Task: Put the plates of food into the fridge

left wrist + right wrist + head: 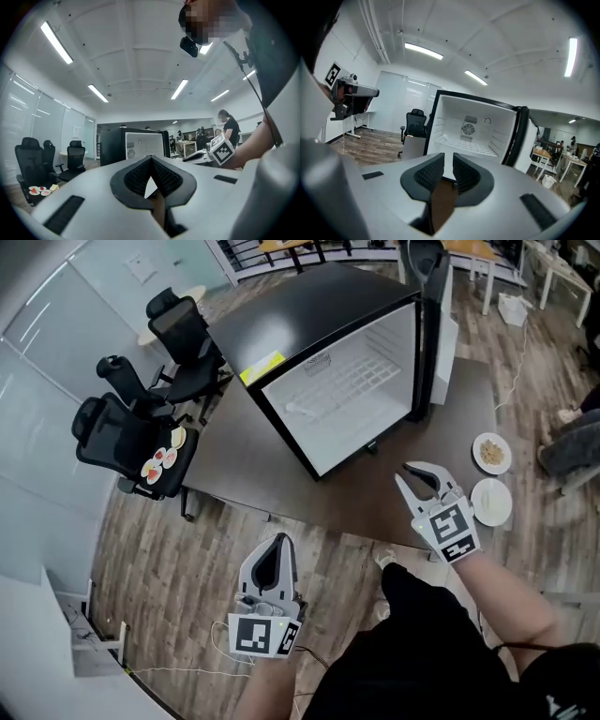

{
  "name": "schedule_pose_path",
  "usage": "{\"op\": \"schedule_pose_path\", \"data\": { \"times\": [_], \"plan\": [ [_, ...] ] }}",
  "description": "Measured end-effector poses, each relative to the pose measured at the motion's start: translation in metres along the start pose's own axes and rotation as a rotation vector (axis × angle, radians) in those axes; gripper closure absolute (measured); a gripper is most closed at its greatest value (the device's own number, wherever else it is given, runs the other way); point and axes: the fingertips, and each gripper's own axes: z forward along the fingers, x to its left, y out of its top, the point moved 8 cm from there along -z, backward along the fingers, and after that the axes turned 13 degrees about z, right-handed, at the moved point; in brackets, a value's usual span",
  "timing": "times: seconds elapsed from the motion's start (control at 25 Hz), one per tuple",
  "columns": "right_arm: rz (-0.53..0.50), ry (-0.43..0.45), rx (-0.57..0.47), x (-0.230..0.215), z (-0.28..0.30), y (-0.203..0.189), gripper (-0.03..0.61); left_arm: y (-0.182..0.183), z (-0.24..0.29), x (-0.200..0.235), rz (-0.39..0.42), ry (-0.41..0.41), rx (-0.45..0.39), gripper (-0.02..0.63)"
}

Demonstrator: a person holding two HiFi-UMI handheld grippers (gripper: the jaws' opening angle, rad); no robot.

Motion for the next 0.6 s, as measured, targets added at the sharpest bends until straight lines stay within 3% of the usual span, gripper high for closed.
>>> {"op": "schedule_pose_path", "data": {
  "times": [0.24, 0.6],
  "plan": [
    [0.045, -0.168, 0.022, -0.035, -0.069, -0.026, 0.52, -0.005, 0.015, -0.028, -0.041, -0.114, -0.052, 0.611],
    [0.103, -0.387, 0.047, -0.096, -0.167, -0.064, 0.52, 0.014, 0.054, -0.074, -0.047, -0.251, -0.106, 0.611]
  ]
}}
